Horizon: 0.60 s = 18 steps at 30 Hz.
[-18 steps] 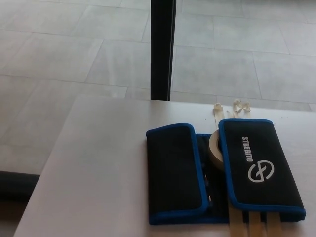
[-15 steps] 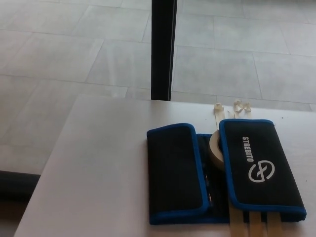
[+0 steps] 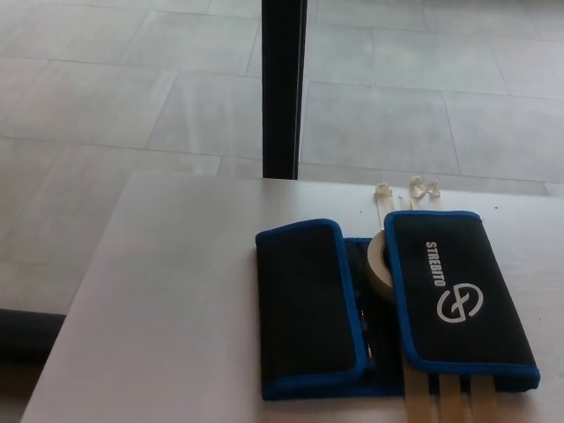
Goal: The robot uses its right hand to open a black folded toolkit cover kept in the middle of the desk
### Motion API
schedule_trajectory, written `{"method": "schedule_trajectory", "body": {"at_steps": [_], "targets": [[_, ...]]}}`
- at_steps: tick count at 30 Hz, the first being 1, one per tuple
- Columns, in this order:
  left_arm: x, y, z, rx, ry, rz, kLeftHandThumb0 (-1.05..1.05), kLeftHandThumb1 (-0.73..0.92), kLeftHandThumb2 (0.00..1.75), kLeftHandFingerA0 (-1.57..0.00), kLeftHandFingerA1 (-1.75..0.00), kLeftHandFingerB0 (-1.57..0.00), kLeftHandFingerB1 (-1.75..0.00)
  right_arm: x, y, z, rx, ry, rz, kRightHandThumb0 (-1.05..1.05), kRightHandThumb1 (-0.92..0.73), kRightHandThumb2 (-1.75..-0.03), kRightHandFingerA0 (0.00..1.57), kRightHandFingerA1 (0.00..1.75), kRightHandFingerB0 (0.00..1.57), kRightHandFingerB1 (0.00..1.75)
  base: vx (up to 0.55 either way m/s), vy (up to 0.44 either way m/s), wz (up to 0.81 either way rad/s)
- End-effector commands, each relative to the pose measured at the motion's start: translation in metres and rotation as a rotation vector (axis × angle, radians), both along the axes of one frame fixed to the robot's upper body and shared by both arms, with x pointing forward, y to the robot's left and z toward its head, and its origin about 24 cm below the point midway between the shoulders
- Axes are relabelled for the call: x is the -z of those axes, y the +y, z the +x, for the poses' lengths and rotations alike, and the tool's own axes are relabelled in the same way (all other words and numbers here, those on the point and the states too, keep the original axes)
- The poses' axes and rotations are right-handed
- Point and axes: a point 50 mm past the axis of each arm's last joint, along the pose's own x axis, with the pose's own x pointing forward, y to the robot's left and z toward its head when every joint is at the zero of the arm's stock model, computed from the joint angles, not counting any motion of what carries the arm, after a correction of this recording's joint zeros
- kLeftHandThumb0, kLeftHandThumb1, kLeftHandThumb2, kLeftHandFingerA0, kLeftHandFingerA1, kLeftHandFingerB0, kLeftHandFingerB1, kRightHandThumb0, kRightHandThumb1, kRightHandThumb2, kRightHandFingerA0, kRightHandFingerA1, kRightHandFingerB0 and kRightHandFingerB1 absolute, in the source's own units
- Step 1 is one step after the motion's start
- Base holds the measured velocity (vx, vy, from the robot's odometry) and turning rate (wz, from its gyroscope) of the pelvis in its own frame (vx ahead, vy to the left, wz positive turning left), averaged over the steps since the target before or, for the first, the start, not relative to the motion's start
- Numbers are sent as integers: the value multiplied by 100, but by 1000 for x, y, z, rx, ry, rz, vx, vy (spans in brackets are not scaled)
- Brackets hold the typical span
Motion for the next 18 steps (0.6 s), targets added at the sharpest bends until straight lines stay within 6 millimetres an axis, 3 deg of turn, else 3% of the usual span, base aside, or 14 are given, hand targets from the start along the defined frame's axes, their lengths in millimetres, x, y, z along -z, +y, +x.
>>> {"method": "schedule_trajectory", "body": {"at_steps": [1,2,3,6,8,9,10,11,12,14,15,16,18], "targets": [[-8,12,-4,-73,-23,-19,-41,-26,94,-139,-145,-122,-137,-89,6,56,-97,-347,-197,-63,-72,-62,48,58,31,35,0,0,0],[-8,12,-4,-75,-24,-21,-41,-26,94,-138,-145,-121,-137,-95,14,62,-134,-367,-217,-69,-59,-93,48,65,30,48,0,0,0],[-8,12,-4,-76,-24,-22,-41,-26,94,-139,-145,-122,-137,-102,21,69,-182,-361,-245,-63,-71,-62,48,54,36,33,0,0,0],[-7,11,-3,-78,-26,-23,-40,-26,94,-144,-147,-121,-136,-121,54,101,-474,-310,-381,-64,-71,-62,45,55,33,31,0,0,6],[-8,11,-2,-74,-27,-22,-41,-26,93,-141,-146,-120,-136,-124,63,108,-546,-310,-419,-66,-70,-61,49,59,35,32,0,0,0],[-8,11,-1,-81,-38,-25,-41,-26,94,-142,-146,-116,-135,-135,93,126,-711,-308,-454,-80,-54,-90,55,69,32,48,0,0,0],[-8,11,-1,-78,-39,-26,-42,-26,94,-142,-147,-117,-136,-139,105,132,-787,-311,-473,-77,-51,-91,45,67,27,50,0,0,0],[-8,11,-1,-77,-41,-27,-42,-26,94,-142,-147,-117,-136,-140,110,135,-834,-320,-476,-77,-51,-91,45,67,27,50,0,0,0],[-8,11,-1,-87,-31,-22,-39,-24,94,-146,-147,-122,-136,-142,122,142,-892,-312,-497,-70,-63,-59,39,60,32,39,0,0,0],[-8,11,0,-74,-27,-20,-39,-24,94,-144,-146,-120,-136,-142,133,146,-942,-295,-535,-68,-63,-60,38,57,29,34,0,0,0],[-8,11,-1,-74,-29,-22,-42,-28,94,-142,-147,-122,-138,-139,146,149,-1023,-287,-555,-63,-50,-84,24,53,15,42,0,0,0],[-9,11,1,-70,-32,-22,-41,-28,93,-144,-148,-122,-138,-136,169,155,-1162,-216,-698,-62,-55,-83,20,52,9,41,0,0,0],[-9,11,1,-82,-33,-24,-41,-28,93,-143,-147,-120,-137,-129,186,157,-1241,-180,-741,-64,-49,-82,21,50,14,41,0,0,0]]}}
